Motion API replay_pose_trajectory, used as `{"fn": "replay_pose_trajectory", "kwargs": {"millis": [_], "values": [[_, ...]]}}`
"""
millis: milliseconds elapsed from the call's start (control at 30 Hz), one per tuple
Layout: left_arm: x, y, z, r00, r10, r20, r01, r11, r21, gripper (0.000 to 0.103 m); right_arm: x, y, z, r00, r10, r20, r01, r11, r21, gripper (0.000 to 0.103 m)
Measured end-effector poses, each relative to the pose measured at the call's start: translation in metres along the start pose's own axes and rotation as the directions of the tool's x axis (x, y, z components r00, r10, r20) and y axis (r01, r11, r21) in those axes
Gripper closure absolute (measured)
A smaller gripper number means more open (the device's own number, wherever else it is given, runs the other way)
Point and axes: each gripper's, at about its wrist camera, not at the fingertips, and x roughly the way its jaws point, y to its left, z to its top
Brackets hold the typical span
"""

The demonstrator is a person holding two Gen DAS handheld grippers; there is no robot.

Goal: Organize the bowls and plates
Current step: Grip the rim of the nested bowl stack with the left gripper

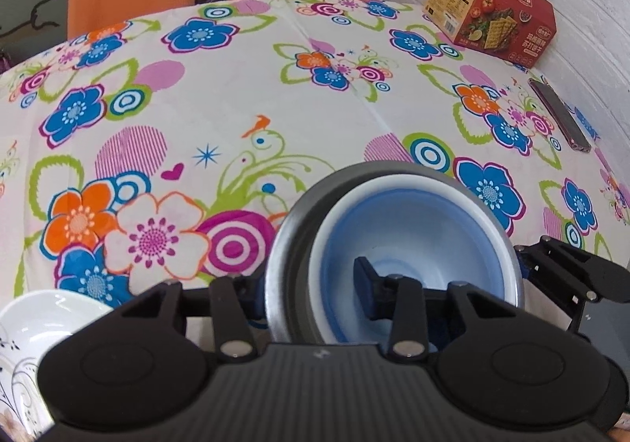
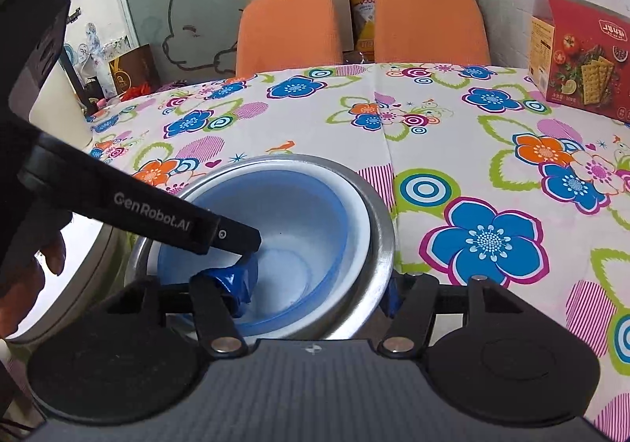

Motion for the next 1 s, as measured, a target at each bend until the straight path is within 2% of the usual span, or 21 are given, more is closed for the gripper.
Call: {"fn": "replay_pose_trajectory", "kwargs": {"millis": [167,367,467,567,700,800,833,1000], "values": [[-0.009,-0.011,0.013,1.0,-0.016,0.015,0.016,1.0,-0.019,0.068,-0.009,-0.005,0.002,1.0,0.012,0.029,-0.013,0.999,0.047,0.055],[-0.015,-0.043,0.02,0.999,-0.03,0.043,0.028,0.999,0.04,0.068,-0.03,-0.018,0.006,0.995,-0.058,0.082,0.053,0.997,0.062,0.052],[-0.009,-0.048,0.015,0.999,-0.036,0.023,0.035,0.999,0.038,0.068,-0.036,-0.026,0.003,0.993,-0.073,0.091,0.067,0.995,0.076,0.052],[0.0,-0.046,0.008,0.999,-0.039,-0.003,0.039,0.999,0.012,0.068,-0.033,-0.031,-0.005,0.995,-0.066,0.068,0.06,0.994,0.087,0.052],[0.005,-0.041,0.004,1.0,-0.022,0.002,0.022,1.0,-0.003,0.068,-0.028,-0.033,-0.011,0.997,-0.045,0.059,0.039,0.994,0.1,0.052],[0.008,-0.039,0.002,1.0,0.0,0.008,0.0,1.0,0.003,0.068,-0.021,-0.032,-0.013,0.998,-0.027,0.049,0.022,0.995,0.099,0.052],[0.01,-0.038,0.001,1.0,0.002,0.007,-0.002,1.0,0.005,0.066,-0.019,-0.032,-0.014,0.999,-0.022,0.044,0.017,0.995,0.098,0.052],[0.009,-0.037,-0.003,1.0,-0.009,0.03,0.008,0.999,0.032,0.063,-0.017,-0.03,-0.015,0.999,0.014,0.044,-0.018,0.996,0.09,0.052]]}}
